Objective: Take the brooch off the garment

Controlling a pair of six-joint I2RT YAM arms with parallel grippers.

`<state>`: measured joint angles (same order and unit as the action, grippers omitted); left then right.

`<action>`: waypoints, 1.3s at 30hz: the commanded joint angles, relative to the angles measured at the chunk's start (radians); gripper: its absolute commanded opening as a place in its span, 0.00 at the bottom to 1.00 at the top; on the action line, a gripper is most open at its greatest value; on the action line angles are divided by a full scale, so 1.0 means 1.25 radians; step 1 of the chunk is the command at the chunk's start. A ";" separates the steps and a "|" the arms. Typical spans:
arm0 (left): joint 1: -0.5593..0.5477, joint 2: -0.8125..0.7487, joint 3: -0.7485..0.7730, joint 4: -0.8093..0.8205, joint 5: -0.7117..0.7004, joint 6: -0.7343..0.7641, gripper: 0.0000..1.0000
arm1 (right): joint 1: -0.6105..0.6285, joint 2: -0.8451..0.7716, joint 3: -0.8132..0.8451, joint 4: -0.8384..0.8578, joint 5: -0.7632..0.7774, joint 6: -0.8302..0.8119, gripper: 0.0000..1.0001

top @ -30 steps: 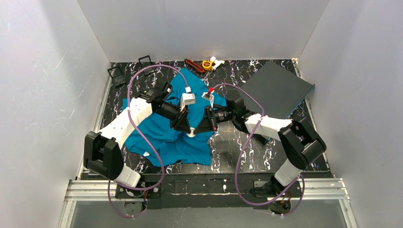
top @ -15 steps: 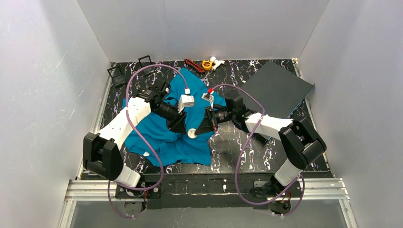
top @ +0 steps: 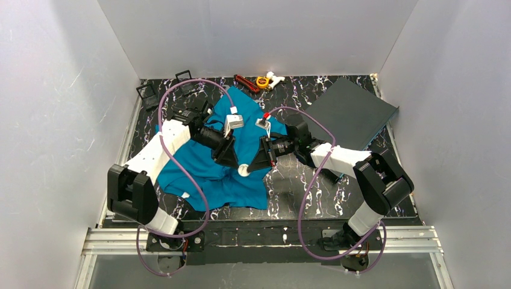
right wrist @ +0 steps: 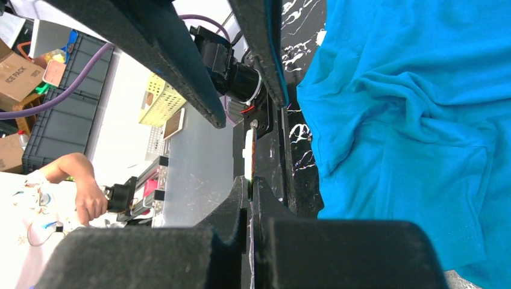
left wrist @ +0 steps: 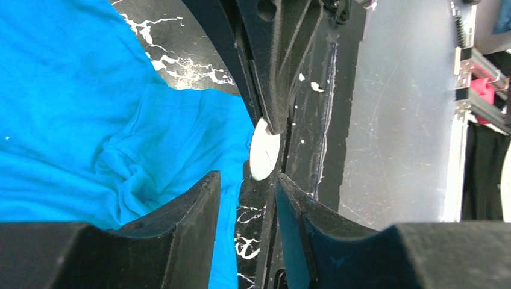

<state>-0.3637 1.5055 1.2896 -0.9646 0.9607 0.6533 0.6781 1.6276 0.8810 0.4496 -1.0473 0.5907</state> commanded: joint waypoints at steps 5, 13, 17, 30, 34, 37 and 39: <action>0.009 0.046 0.015 -0.024 0.105 -0.048 0.32 | -0.002 -0.023 0.010 0.065 -0.029 0.022 0.01; 0.008 0.056 0.009 -0.023 0.123 -0.050 0.18 | -0.002 -0.021 0.008 0.076 -0.029 0.029 0.01; 0.009 0.057 0.008 -0.022 0.117 -0.049 0.08 | -0.002 -0.021 0.006 0.078 -0.029 0.032 0.01; 0.096 -0.031 -0.043 0.125 -0.073 -0.141 0.00 | -0.058 -0.011 0.069 -0.021 0.012 -0.040 0.83; 0.147 -0.032 -0.006 0.146 -0.203 -0.144 0.00 | -0.101 -0.010 0.125 -0.147 0.026 -0.139 0.98; 0.186 -0.027 0.004 0.224 -0.355 -0.168 0.00 | -0.138 -0.007 0.152 -0.240 0.065 -0.220 0.98; 0.203 -0.015 0.009 0.284 -0.484 -0.150 0.00 | -0.163 -0.003 0.164 -0.305 0.097 -0.278 0.98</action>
<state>-0.1478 1.5013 1.2598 -0.7410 0.6582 0.4664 0.5243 1.6276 1.0286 0.2584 -0.9947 0.4179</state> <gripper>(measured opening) 0.035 0.983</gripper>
